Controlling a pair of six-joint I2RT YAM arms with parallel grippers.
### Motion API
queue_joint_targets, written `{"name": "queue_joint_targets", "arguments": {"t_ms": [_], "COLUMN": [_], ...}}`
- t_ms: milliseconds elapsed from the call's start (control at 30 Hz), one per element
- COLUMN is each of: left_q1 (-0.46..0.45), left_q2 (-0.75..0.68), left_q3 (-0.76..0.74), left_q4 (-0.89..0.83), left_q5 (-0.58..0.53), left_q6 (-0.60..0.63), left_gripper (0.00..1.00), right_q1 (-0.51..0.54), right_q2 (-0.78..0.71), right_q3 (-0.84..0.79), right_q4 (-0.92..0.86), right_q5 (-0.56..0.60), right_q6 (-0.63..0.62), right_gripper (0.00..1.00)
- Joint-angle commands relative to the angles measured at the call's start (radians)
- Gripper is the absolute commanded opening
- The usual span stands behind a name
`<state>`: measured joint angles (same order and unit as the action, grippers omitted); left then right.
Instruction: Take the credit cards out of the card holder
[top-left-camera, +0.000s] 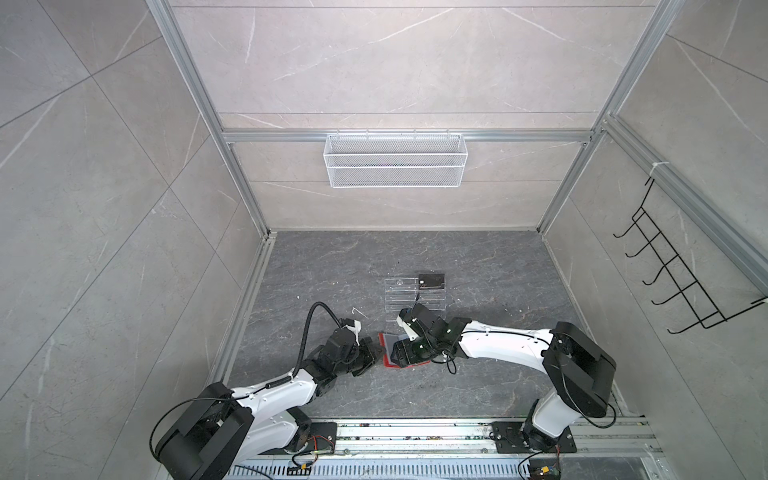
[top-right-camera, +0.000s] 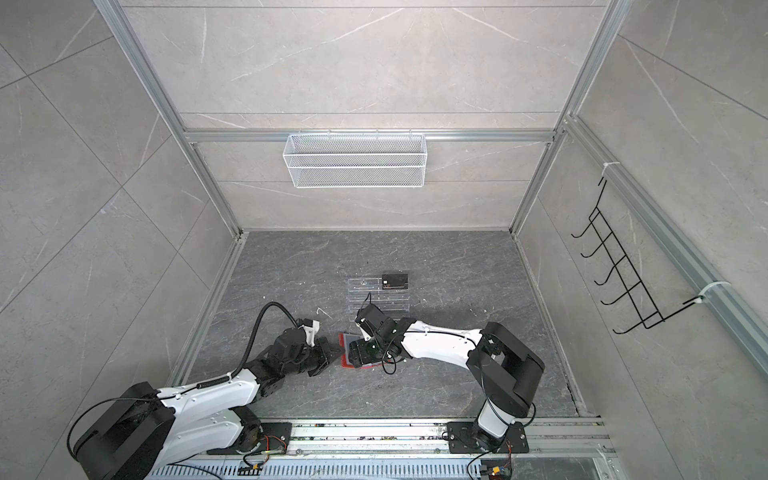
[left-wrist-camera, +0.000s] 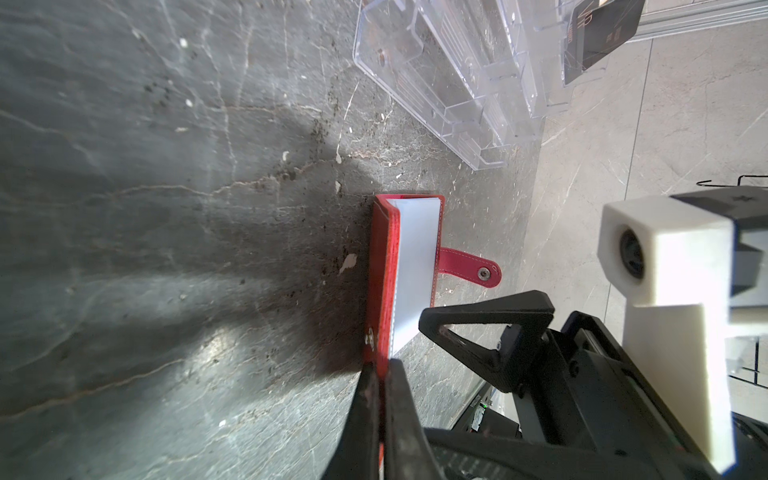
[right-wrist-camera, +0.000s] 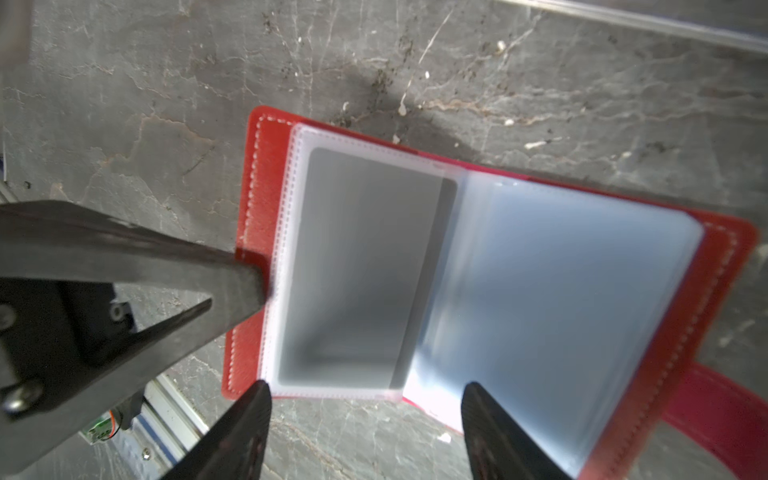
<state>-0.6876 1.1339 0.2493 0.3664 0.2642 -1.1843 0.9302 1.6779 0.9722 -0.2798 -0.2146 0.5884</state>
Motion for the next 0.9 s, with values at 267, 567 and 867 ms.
{"name": "queue_joint_targets", "arguments": {"t_ms": [267, 567, 867], "left_q1": [-0.005, -0.005, -0.004], "left_q2": [0.013, 0.014, 0.013], "left_q3": [0.039, 0.041, 0.028], "left_q4": [0.026, 0.025, 0.019], "left_q5": [0.013, 0.015, 0.012], "left_q6": [0.029, 0.032, 0.035], "left_gripper": [0.0, 0.0, 0.0], "right_q1": [0.0, -0.001, -0.01], "right_q2": [0.05, 0.089, 0.036], "right_q3": [0.052, 0.075, 0.065], "right_q4": [0.035, -0.003, -0.029], "right_q5": [-0.034, 0.0, 0.053], "right_q6": [0.009, 0.007, 0.004], "right_gripper": [0.74, 0.66, 0.62]}}
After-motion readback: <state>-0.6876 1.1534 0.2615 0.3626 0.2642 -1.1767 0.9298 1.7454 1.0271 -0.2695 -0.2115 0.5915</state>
